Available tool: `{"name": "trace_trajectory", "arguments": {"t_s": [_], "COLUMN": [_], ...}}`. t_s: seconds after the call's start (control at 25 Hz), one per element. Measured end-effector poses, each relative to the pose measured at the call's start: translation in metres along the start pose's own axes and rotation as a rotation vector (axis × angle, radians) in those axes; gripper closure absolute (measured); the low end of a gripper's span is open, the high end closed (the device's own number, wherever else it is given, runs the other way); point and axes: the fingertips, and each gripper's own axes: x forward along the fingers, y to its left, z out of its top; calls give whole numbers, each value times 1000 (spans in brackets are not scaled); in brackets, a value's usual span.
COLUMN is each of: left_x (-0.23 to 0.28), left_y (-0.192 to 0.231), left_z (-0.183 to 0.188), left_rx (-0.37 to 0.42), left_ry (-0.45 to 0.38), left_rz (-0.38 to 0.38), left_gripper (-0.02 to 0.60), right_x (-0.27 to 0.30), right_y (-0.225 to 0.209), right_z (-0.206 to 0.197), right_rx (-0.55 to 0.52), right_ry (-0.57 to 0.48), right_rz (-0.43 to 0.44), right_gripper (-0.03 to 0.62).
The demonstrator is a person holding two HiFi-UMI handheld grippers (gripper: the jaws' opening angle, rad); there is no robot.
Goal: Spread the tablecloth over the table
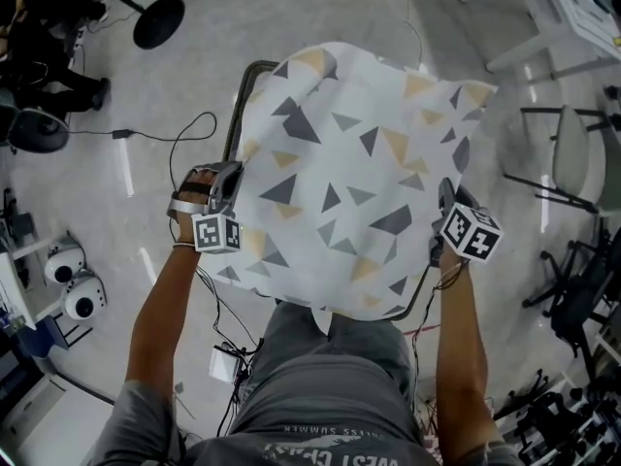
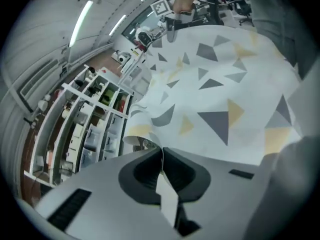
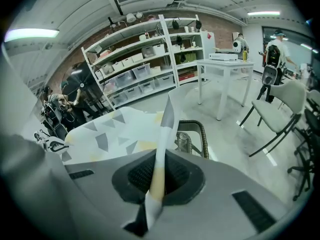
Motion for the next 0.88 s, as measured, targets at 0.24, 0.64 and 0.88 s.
{"name": "trace_trajectory", "arguments": {"t_s": [0.24,0.64,0.88], "left_x": [45,92,52], "left_y": [7,-18,28], "left_z": [-74,-135,-95], "left_rx": [-503,-1579,-1171], "left_ry": [90,74,75], "left_rz": [-36,-310,-171], "left_gripper": [578,551,580], "right_x": [6,25,31], "right_y": [-4,-33,-81], "right_z": [-8,-22,-48], "right_rx": [-11,-17,20], "right_ry": [21,64,122], "right_rz": [-19,-52,-134], "right_gripper": [579,579,558]}}
